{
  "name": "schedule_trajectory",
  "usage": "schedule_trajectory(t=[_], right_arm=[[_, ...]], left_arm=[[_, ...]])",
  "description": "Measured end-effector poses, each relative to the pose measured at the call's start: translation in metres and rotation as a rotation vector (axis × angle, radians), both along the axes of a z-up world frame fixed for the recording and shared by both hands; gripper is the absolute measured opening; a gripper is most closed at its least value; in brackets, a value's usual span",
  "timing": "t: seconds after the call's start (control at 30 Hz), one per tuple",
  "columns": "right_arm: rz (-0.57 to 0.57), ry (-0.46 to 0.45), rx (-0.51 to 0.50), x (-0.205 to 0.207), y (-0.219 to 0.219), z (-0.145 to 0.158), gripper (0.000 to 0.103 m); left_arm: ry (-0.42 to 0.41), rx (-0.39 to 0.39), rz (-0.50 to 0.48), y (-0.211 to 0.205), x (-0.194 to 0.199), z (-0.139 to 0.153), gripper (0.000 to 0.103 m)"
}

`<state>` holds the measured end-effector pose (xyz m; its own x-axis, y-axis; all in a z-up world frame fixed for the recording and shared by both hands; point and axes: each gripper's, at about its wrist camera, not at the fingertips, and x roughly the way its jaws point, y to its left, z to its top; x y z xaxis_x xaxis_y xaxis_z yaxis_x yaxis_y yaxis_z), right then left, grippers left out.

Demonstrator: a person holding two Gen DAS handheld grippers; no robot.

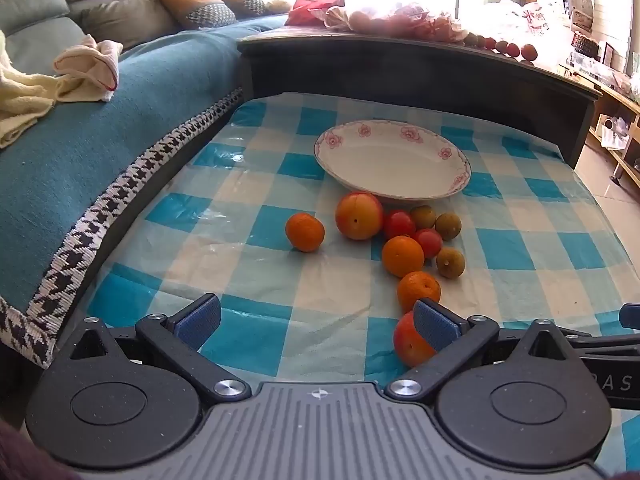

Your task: Organize fruits

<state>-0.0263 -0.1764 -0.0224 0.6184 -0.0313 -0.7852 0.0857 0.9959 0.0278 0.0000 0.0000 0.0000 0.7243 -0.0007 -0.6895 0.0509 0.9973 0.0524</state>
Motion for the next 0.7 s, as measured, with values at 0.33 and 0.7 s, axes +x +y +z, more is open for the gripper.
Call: schedule_trajectory(t=[0.33,0.7], right_arm=[[0.0,0.003,0.002,0.001,0.0,0.0,0.103],[0.0,0.003,0.003,0.001,0.0,-0.001,0.103]], left_arm=[[-0.004,0.006,-0.004,-0.005,-0.004,-0.009,0.103],[0.016,0.003,-0.007,0.0,-0.002,-0.006,0.103]])
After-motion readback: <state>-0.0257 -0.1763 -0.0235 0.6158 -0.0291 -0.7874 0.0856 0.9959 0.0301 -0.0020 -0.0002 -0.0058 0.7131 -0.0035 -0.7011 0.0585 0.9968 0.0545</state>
